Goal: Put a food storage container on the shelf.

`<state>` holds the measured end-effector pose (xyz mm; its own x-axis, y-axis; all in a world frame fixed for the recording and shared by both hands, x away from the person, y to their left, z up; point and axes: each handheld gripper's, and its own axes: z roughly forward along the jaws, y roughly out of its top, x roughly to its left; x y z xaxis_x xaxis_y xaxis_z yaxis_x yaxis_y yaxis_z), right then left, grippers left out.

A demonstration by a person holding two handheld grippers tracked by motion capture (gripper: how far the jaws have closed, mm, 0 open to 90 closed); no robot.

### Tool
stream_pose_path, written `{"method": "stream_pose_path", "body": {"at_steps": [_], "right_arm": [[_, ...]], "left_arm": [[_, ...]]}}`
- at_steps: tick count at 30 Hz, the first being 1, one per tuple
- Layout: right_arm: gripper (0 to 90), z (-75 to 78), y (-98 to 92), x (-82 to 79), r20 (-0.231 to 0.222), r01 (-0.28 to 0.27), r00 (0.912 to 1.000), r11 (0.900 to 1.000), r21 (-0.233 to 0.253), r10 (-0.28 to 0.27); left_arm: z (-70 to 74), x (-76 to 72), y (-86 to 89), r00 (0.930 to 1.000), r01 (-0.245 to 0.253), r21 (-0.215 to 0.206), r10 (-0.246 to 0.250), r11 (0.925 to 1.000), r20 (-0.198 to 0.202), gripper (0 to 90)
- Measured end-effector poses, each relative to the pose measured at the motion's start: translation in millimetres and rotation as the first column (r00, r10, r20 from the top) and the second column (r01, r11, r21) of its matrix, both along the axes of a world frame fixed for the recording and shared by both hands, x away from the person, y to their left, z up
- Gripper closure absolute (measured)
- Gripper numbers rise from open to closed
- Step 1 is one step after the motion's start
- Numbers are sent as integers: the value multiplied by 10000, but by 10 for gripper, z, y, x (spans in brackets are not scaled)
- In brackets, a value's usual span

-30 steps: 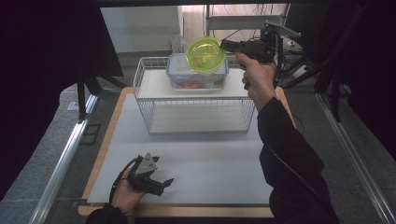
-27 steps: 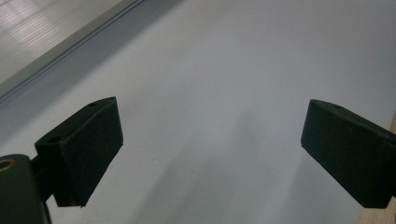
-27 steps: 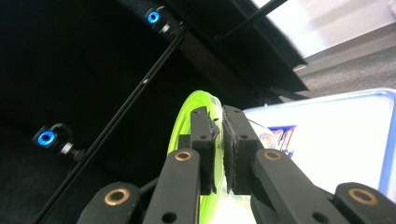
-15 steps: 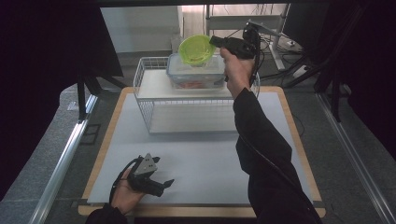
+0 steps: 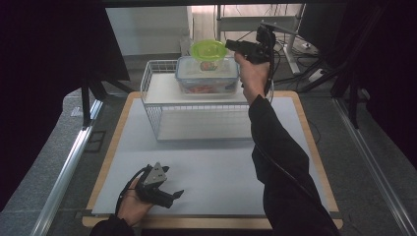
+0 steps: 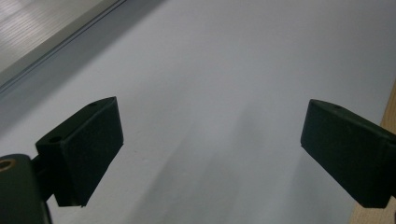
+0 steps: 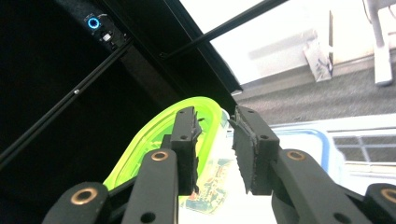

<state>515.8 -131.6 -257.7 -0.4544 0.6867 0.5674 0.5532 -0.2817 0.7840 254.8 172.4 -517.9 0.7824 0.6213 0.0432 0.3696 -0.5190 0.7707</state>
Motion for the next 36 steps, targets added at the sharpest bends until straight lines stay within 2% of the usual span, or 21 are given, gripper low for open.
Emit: {"method": "stream_pose_path", "body": {"at_steps": [1,4,7,10,11,13,15,16,17,19,23,25,30,36], "right_arm": [[696,11,-13,-19,122,3,9999,10000,-85,-2],[713,51,-61,-111,653,-169,9976,9970,-754,219],[779,61,-89,-279,1279,-495,9891,9832,-1759,727],[879,11,-90,-437,1659,-680,9803,9712,-2285,1076],[899,-34,-65,-509,1791,-911,9739,9626,-2550,1396],[900,-91,-2,-567,1770,-1208,9676,9458,-3013,1800],[900,-179,129,-622,1737,-1703,9539,9180,-3581,2447],[900,-204,177,-629,1743,-1786,9501,9092,-3761,2588],[900,-233,255,-636,1689,-1873,9464,8939,-4072,2752],[900,-261,358,-617,1705,-1939,9407,8773,-4391,2933],[900,-287,486,-546,1543,-1987,9429,8706,-4501,2951],[900,-300,513,-509,1485,-1940,9465,8731,-4472,2864],[900,-322,558,-452,1451,-1926,9492,8800,-4341,2794],[900,-327,597,-422,1461,-1851,9509,8797,-4380,2728]], "left_arm": [[0,-1,-1,10000,-2,3,2,10000,4,57],[-3,2,-5,10000,10,54,-10,10000,19,57],[-6,3,-12,10000,18,86,-18,10000,4,57],[-10,2,-22,10000,22,128,-22,9999,-1,57],[-10,1,-24,10000,25,139,-25,9999,4,57],[-11,2,-26,10000,43,166,-43,9999,1,57],[-13,1,-28,10000,37,157,-37,9999,7,57],[-14,1,-28,10000,33,166,-33,9999,10,57],[-15,0,-29,10000,33,159,-34,9999,21,57],[-13,-1,-28,10000,45,157,-46,9999,29,57],[-18,1,-27,10000,78,140,-78,9999,-12,57],[-18,-1,-30,10000,93,161,-93,9998,2,57],[-26,1,-41,9999,162,202,-161,9997,-38,57],[-28,0,-45,9998,185,222,-184,9996,-46,57]]}}
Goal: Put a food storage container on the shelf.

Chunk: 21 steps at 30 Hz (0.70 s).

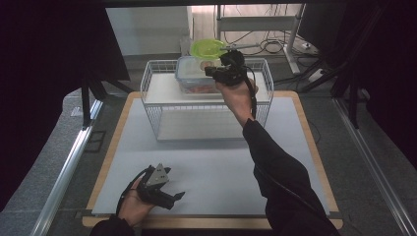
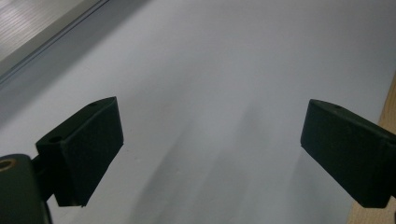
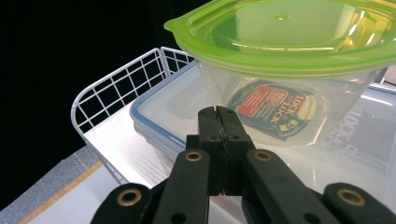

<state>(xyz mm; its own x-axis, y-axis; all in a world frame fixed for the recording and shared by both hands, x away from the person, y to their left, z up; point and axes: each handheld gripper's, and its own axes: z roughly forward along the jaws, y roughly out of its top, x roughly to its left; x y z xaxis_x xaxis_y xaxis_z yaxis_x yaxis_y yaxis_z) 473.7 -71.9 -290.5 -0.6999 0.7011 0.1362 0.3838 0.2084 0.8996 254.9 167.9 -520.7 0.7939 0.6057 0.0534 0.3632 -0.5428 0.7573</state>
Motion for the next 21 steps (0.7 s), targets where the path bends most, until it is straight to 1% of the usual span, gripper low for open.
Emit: {"method": "stream_pose_path", "body": {"at_steps": [2,4,6,7,10,11,12,14,16,18,19,21], "right_arm": [[899,-1,-1,-12,0,-64,10000,10000,46,64],[856,-9,-7,-45,-30,-221,9997,9997,117,222],[774,-19,-23,-98,-40,-450,9990,9987,222,451],[711,-30,-35,-142,-46,-569,9984,9982,188,570],[591,-67,-78,-268,108,-810,9967,9967,103,809],[527,-96,-109,-343,134,-979,9951,9952,-12,979],[496,-114,-127,-381,174,-1049,9943,9944,-94,1051],[438,-163,-179,-473,252,-1220,9922,9924,-180,1224],[383,-230,-244,-571,224,-1432,9893,9890,-365,1441],[331,-311,-316,-665,159,-1606,9868,9861,-432,1614],[302,-368,-361,-720,121,-1723,9848,9835,-551,1732],[256,-460,-440,-807,130,-1767,9840,9820,-668,1779]], "left_arm": [[3,-2,1,10000,3,-15,-3,10000,2,57],[4,0,4,10000,2,-26,-2,10000,-4,57],[1,1,6,10000,-3,-39,3,10000,-19,57],[1,1,5,10000,-13,-51,13,10000,-14,57],[5,-1,5,10000,15,-23,-15,10000,-29,56],[4,0,4,10000,18,-15,-18,10000,-51,53],[0,2,2,10000,27,-34,-28,10000,-85,52],[-5,5,-2,9999,41,-35,-42,10000,-139,49],[-7,6,-3,9999,54,-36,-54,10000,-160,46],[-10,9,-4,9998,46,-86,-47,10000,-196,44],[-12,10,-5,9998,51,-74,-52,10000,-205,43],[-19,14,-10,9997,67,-95,-70,9999,-253,41]]}}
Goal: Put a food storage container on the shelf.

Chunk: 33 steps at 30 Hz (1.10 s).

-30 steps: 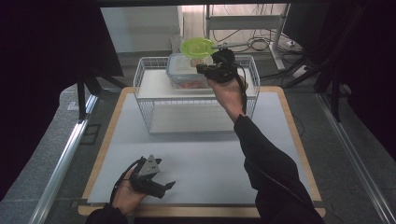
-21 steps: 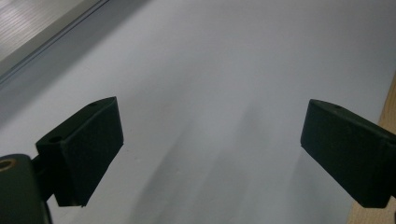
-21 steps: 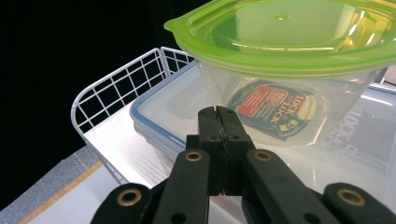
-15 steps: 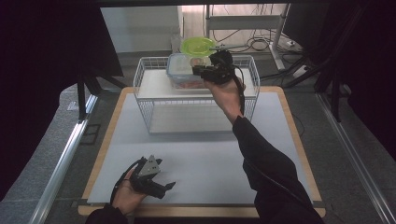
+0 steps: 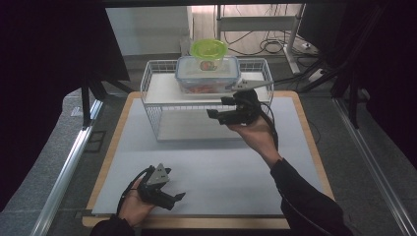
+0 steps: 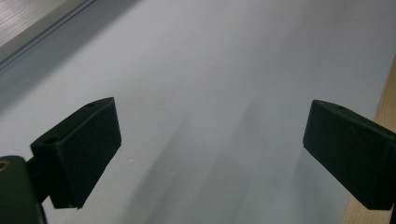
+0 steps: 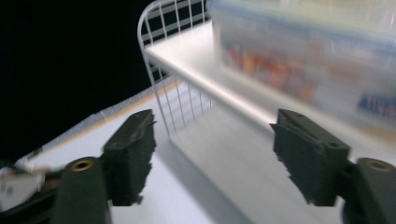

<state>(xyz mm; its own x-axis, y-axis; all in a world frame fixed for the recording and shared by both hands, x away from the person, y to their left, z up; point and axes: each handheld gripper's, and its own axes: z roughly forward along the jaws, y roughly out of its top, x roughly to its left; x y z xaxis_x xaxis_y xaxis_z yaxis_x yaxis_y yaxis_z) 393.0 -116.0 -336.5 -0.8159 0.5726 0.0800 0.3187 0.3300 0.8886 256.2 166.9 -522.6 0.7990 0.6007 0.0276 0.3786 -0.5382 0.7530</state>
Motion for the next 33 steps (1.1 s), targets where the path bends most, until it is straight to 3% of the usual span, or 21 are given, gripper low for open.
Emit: {"method": "stream_pose_path", "body": {"at_steps": [11,16,21,25,29,33], "right_arm": [[96,-509,-422,-364,-48,265,9996,9987,-434,-267],[67,-771,-651,-478,117,607,9981,9940,-913,-598],[56,-1066,-885,-606,97,933,9956,9905,-1009,-928],[54,-1349,-1047,-703,251,1263,9920,9807,-1494,-1239],[53,-1591,-1150,-735,-442,1333,9883,9682,-2118,-1458],[52,-1636,-1183,-710,-725,1409,9844,9648,-2219,-1605]], "left_arm": [[-10,-1,-15,9999,78,63,-78,9999,-66,40],[-15,-1,-20,9999,100,79,-100,9999,-86,40],[-21,-1,-21,9999,100,79,-99,9999,-116,40],[-23,-3,-23,9999,114,95,-113,9999,-100,40],[-25,-4,-22,9999,109,92,-109,9999,-58,39],[-21,0,-18,10000,34,78,-34,10000,10,39]]}}
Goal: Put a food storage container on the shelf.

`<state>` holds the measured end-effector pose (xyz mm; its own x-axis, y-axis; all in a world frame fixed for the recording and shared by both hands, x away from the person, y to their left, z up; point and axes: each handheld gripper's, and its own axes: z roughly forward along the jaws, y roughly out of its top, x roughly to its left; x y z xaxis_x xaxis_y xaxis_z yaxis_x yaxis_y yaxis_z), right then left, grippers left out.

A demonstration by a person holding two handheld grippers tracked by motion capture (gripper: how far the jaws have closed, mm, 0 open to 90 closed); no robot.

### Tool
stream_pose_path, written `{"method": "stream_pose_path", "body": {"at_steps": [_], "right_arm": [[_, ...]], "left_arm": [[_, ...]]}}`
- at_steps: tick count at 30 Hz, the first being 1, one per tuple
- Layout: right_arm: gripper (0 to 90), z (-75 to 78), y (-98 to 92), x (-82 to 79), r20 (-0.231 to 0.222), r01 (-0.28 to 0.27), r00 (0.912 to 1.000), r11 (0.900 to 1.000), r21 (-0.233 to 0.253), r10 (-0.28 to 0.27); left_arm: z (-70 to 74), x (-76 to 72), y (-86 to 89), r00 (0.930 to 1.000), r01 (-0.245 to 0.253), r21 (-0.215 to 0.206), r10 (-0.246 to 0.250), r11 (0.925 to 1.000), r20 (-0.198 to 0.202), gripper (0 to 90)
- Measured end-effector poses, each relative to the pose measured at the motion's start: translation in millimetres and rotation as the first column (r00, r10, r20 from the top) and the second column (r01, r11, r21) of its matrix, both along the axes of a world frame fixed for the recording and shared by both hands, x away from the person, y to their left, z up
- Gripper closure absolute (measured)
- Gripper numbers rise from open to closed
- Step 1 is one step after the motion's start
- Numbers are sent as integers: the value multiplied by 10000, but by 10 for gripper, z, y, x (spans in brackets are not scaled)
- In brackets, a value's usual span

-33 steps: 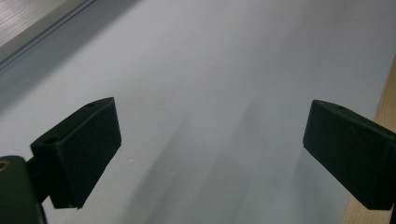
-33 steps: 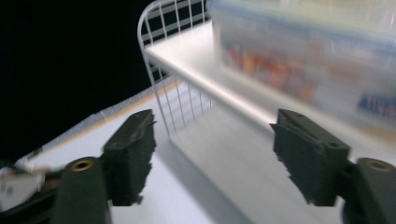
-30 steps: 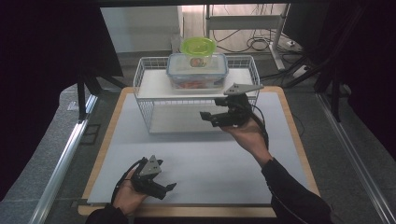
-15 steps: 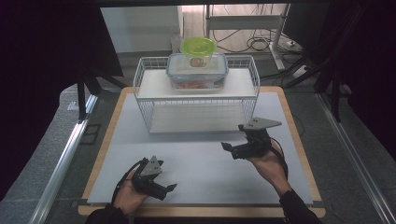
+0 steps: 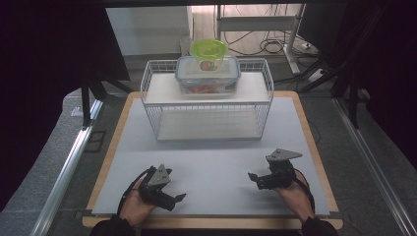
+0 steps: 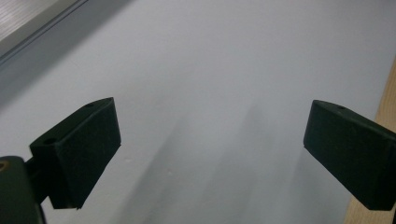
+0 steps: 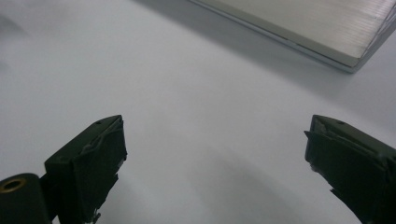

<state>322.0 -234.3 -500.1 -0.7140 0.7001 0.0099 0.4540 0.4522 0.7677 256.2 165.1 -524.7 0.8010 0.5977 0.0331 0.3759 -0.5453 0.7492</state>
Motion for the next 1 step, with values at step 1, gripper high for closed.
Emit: {"method": "stream_pose_path", "body": {"at_steps": [1], "right_arm": [[52,1,1,3,14,-28,10000,10000,28,28]], "left_arm": [[0,1,1,10000,-7,-5,7,10000,-4,39]]}}
